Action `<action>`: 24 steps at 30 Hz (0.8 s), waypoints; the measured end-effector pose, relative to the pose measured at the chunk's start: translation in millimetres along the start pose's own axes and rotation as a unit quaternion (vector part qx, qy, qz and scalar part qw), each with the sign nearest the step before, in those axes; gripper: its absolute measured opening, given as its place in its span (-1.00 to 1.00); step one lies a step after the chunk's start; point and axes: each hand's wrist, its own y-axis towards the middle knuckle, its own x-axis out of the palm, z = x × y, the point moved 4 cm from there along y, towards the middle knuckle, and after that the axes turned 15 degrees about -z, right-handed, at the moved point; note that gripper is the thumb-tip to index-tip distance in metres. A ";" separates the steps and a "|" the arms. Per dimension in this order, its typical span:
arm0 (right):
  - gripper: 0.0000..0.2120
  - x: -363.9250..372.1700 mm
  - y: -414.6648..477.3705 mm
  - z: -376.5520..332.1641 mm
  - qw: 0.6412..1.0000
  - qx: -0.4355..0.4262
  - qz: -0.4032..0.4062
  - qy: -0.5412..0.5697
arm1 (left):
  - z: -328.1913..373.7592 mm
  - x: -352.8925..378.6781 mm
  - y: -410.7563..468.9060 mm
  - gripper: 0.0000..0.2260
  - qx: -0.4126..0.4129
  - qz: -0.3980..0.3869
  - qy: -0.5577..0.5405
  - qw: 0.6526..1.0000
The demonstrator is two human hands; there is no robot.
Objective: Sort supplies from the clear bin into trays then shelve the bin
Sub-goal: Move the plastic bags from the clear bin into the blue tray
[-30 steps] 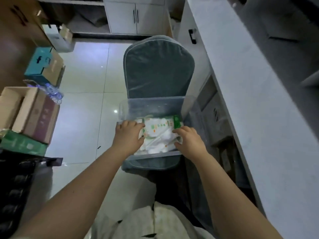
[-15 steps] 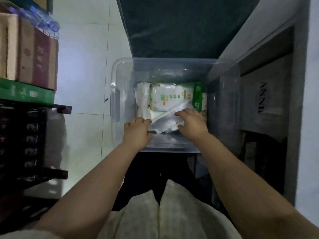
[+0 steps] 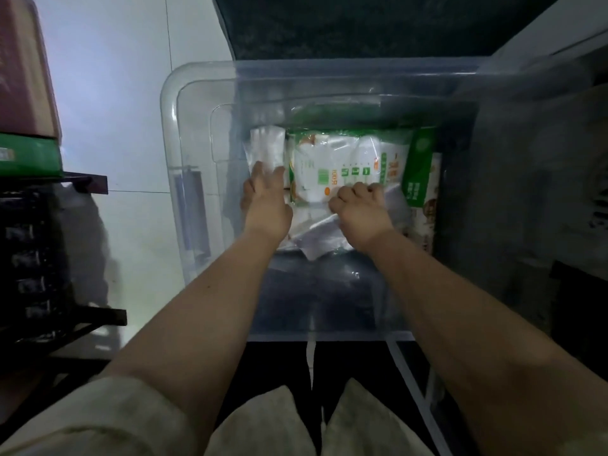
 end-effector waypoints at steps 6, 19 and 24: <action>-0.65 19.6 -10.6 3.9 0.999 0.009 0.023 0.027 | 0.7 6.0 18.9 -0.37 -0.025 -0.009 -0.062 0.998; -0.65 -46.1 -108.8 -7.9 0.987 -0.005 0.161 0.028 | 43.7 -53.4 -103.3 -0.28 0.120 0.124 0.052 0.984; -0.75 -102.0 -189.1 -15.9 0.954 -0.008 0.297 0.034 | 98.0 -98.0 -192.0 -0.29 0.251 0.142 0.090 0.953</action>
